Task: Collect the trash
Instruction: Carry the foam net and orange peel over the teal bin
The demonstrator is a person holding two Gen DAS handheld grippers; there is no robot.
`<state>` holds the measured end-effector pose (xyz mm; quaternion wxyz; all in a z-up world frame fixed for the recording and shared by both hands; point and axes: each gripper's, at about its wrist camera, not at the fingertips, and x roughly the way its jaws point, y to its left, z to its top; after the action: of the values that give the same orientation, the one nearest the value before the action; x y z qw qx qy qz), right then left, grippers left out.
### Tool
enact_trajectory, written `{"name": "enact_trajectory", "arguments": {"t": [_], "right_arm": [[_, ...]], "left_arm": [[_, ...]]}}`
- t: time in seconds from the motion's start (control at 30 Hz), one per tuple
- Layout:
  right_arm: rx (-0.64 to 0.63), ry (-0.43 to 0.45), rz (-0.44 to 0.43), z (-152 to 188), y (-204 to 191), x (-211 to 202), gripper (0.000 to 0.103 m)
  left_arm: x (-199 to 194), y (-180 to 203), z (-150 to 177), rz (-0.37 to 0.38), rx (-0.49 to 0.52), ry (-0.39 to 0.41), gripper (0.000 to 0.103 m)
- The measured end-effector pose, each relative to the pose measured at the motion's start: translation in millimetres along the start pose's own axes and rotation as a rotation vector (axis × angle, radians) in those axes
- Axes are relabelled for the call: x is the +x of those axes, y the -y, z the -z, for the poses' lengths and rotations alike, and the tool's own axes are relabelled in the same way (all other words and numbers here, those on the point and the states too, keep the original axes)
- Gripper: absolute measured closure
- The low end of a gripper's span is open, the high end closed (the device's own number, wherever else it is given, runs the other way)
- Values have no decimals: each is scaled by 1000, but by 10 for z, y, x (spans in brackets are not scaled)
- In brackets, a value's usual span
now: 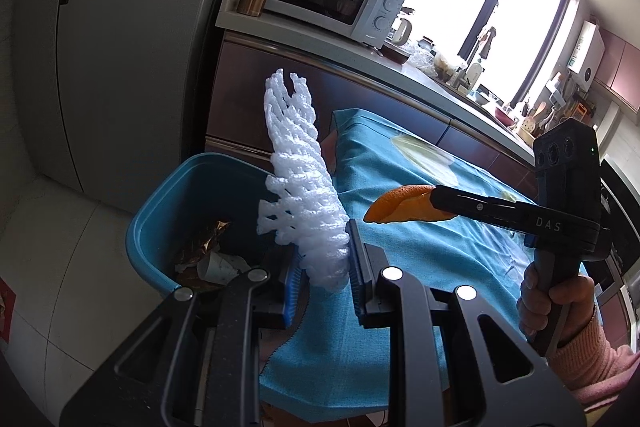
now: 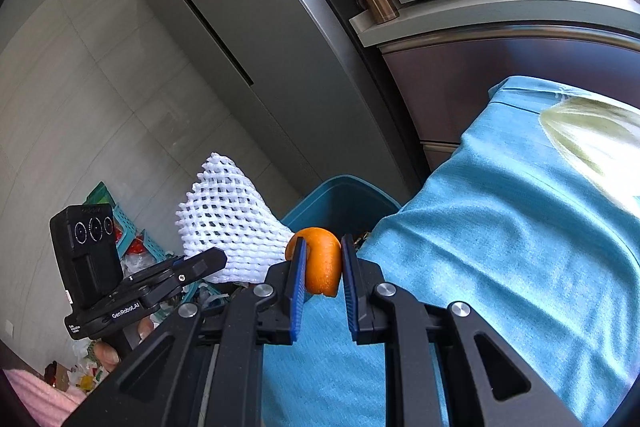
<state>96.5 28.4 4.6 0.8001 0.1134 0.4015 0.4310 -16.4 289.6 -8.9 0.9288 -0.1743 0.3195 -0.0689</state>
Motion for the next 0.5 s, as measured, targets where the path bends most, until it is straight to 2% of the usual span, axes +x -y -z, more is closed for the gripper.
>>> {"name": "enact_trajectory", "arguments": {"t": [0.5], "right_arm": [[-9,-40,-9,-37,-94,219,87]], "left_arm": [[83,-127,31,-36,-21,-18,82]]}}
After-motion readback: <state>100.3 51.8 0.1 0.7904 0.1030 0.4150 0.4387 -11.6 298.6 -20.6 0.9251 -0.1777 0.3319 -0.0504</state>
